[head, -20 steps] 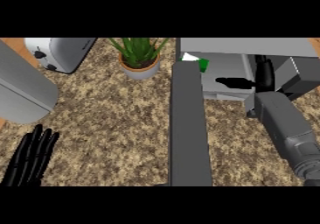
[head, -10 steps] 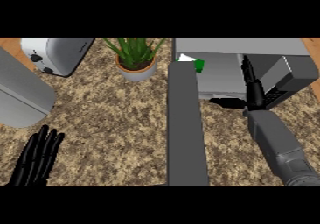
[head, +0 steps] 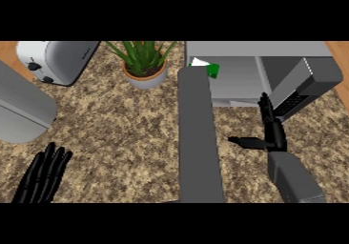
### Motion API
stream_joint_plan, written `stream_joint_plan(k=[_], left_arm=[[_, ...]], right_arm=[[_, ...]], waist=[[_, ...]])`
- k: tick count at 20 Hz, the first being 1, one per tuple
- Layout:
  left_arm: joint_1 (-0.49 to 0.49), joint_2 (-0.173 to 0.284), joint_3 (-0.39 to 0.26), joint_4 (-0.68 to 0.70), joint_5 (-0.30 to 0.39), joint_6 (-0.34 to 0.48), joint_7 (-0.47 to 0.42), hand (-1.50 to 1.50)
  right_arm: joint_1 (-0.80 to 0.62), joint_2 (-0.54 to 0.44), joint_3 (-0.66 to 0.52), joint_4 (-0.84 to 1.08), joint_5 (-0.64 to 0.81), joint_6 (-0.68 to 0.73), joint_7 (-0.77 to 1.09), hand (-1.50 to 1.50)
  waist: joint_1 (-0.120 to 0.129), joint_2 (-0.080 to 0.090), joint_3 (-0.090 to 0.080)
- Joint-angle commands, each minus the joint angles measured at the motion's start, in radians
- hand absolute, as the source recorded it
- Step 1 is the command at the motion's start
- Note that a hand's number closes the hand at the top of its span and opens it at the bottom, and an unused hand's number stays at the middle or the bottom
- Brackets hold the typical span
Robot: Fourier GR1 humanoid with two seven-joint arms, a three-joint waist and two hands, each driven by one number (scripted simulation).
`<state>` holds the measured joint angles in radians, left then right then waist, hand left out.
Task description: Pick up the milk, place it into the microwave and close the microwave
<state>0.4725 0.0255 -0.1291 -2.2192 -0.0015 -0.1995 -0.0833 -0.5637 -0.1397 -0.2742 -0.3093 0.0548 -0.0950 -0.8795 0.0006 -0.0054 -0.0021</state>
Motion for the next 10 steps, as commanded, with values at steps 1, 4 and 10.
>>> stream_joint_plan(k=[1, 4, 10], left_arm=[[0.009, 0.002, -0.073, 0.015, -0.021, -0.037, -0.017, -1.5], [-0.067, 0.066, -0.03, 0.024, 0.06, -0.106, 0.054, -1.5], [-0.106, 0.049, -0.148, 0.088, -0.072, -0.102, 0.04, 1.5]], right_arm=[[0.077, 0.03, 0.001, -0.04, -0.026, 0.037, -0.013, -1.5], [0.178, 0.06, 0.019, -0.06, -0.025, 0.083, -0.093, -1.5], [0.33, 0.052, 0.066, -0.201, -0.047, 0.25, -0.109, -1.5]], waist=[[0.0, 0.003, 0.002], [-0.011, 0.003, 0.002], [-0.016, -0.001, 0.001]])
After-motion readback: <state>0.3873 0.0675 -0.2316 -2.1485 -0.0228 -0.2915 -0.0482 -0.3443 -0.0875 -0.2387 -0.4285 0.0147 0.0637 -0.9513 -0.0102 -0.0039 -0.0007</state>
